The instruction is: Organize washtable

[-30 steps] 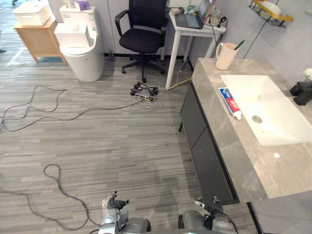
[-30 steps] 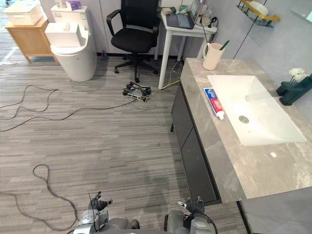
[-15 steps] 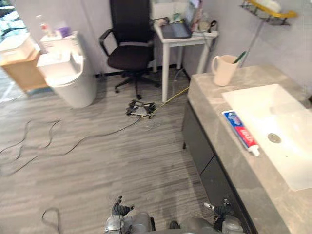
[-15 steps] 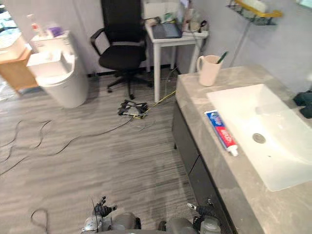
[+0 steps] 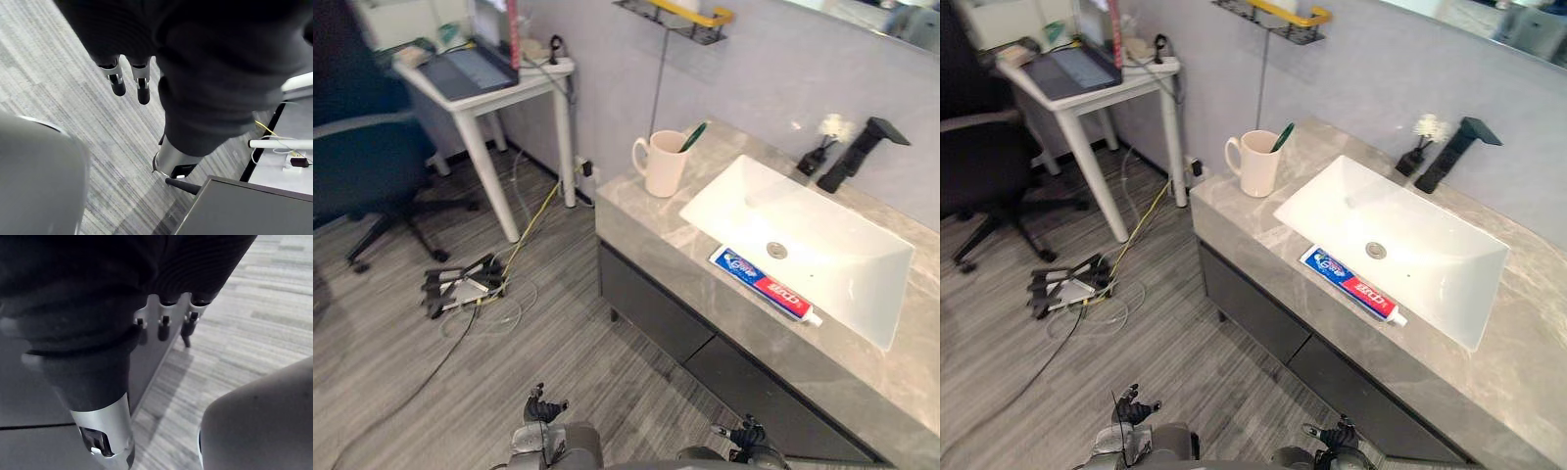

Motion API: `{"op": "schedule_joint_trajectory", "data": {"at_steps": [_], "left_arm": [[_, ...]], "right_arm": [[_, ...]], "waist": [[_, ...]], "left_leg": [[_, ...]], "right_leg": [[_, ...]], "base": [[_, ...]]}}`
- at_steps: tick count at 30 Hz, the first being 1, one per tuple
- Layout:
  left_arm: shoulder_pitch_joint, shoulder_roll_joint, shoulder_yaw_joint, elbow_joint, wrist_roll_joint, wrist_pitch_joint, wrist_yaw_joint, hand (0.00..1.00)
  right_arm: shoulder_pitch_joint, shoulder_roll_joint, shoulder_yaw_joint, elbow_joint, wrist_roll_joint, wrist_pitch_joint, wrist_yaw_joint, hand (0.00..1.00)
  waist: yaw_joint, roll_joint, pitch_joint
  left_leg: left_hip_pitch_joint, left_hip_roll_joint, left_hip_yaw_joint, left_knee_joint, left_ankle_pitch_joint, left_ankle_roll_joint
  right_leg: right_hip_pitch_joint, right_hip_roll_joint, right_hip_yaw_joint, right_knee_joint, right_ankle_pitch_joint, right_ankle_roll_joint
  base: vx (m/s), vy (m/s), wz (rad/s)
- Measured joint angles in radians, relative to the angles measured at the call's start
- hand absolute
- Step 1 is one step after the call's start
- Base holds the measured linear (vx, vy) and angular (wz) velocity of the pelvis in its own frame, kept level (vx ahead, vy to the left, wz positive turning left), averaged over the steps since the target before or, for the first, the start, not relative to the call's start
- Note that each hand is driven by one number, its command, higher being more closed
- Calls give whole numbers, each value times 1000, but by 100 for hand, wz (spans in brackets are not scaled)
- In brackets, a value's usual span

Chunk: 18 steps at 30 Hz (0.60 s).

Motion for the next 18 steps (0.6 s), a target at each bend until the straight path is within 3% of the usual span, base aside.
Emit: {"op": "schedule_joint_trajectory", "data": {"at_steps": [5, 6, 7, 8, 11, 13, 15, 16, 18], "left_arm": [[-20, 0, 14, 33, -2, 10, -3, 0], [-22, 0, 12, 34, -2, 11, -4, 0], [-22, 0, 0, 34, -2, 13, -3, 0], [-23, -6, -14, 34, -1, 15, -2, 0], [-13, -32, -24, 29, 1, 17, -3, 0], [-14, -37, -24, 21, 1, 17, -4, 0], [7, -44, -22, 3, -2, 16, -4, 0], [18, -42, -24, -14, 5, 10, -3, 0], [19, -49, -24, -27, 15, 7, -2, 0]], "right_arm": [[-22, -23, 56, 22, -13, 0, -1, 0], [-22, -23, 56, 19, -13, -1, -1, 0], [-20, -23, 55, 19, -13, -4, -2, 0], [-24, -23, 54, 18, -13, -5, 0, 0], [-25, -38, 35, 19, -17, -6, -1, 0], [-24, -47, 33, 20, -17, -5, -2, 0], [-24, -60, 34, 19, -16, -2, -6, 0], [-24, -60, 38, 21, -11, -2, -6, 0], [-24, -58, 37, 30, -7, 3, -5, 0]], "waist": [[-2, 3, -1], [-3, 3, -1], [-5, 1, -2], [-26, 12, -3], [-30, 50, -18], [-30, 61, -11], [-23, 87, -5], [-19, 82, -6], [-4, 75, -6]], "left_leg": [[119, 34, 166, -117, 5, 2], [118, 35, 176, -121, 5, 0], [118, 29, 197, -127, 6, -7], [122, 31, 190, -126, 3, -17], [123, 53, 163, -80, 10, -34], [53, 105, 89, 105, 11, -34], [-30, 152, -21, 357, 69, -40], [-61, 151, -75, 445, 84, -44], [-85, 133, -100, 451, 77, -48]], "right_leg": [[-49, -34, -359, -125, 9, -15], [-58, -34, -392, -147, 19, -31], [-68, -34, -430, -201, 61, -74], [-63, -29, -426, -207, 101, -55], [-38, -2, -427, -218, 76, -64], [1, 22, -431, -232, 66, -72], [61, 73, -414, -247, 50, -95], [85, 80, -388, -253, 32, -107], [101, 82, -330, -263, 30, -106]], "base": [[49, 93, -101], [38, -69, -79], [88, -152, -30], [104, -166, -13], [148, -165, 0], [142, -151, -7], [166, -113, -41], [142, -33, -72], [172, 11, -84]]}}
